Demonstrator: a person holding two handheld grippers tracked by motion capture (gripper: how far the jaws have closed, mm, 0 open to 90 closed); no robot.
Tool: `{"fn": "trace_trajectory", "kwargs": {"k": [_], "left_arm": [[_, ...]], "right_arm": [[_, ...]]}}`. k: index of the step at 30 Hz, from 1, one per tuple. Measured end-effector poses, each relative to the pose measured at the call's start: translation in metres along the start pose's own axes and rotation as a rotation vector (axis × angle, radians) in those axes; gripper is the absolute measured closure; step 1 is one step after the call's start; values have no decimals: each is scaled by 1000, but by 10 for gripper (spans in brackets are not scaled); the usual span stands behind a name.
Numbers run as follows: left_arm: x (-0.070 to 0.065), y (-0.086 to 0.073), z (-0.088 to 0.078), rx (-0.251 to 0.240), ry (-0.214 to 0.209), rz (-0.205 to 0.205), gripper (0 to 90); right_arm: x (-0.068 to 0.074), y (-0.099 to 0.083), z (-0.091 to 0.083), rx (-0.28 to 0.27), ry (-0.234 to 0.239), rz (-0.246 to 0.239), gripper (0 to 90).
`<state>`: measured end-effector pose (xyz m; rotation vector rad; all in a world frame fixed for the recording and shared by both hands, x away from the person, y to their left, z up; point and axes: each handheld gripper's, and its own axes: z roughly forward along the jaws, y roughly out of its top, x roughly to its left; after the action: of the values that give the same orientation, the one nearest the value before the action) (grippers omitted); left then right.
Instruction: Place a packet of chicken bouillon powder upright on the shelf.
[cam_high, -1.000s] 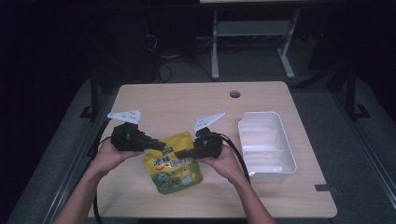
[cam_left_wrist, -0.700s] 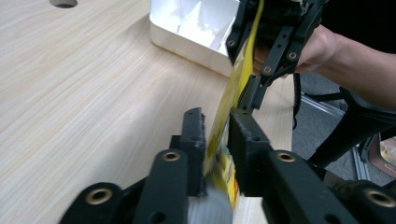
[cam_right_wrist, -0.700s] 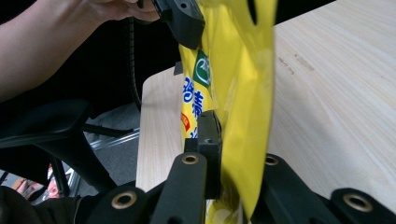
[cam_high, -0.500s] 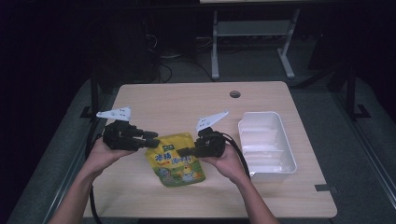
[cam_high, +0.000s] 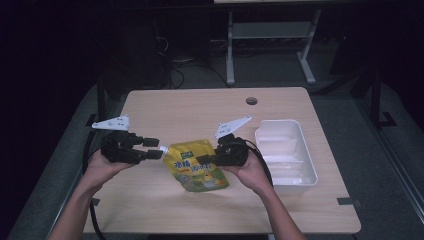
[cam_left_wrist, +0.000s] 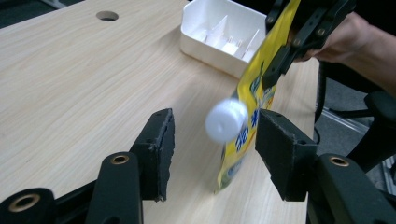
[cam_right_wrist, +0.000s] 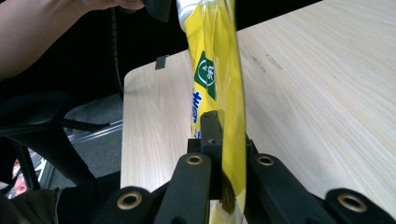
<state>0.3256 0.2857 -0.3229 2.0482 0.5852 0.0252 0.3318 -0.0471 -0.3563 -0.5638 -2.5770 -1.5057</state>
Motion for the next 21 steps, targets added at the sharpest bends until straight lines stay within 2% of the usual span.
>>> {"fn": "trace_trajectory", "kwargs": {"k": [10,15,21], "left_arm": [[-3,-16,-4,13,43,9,418],[-7,-26,-1,29,71,23,393],[-8,-38,2,32,96,19,362]], "right_arm": [[-1,6,-13,-16,-49,5,891],[-2,9,-24,-28,-68,5,891],[-3,13,-33,-34,-88,5,890]]}}
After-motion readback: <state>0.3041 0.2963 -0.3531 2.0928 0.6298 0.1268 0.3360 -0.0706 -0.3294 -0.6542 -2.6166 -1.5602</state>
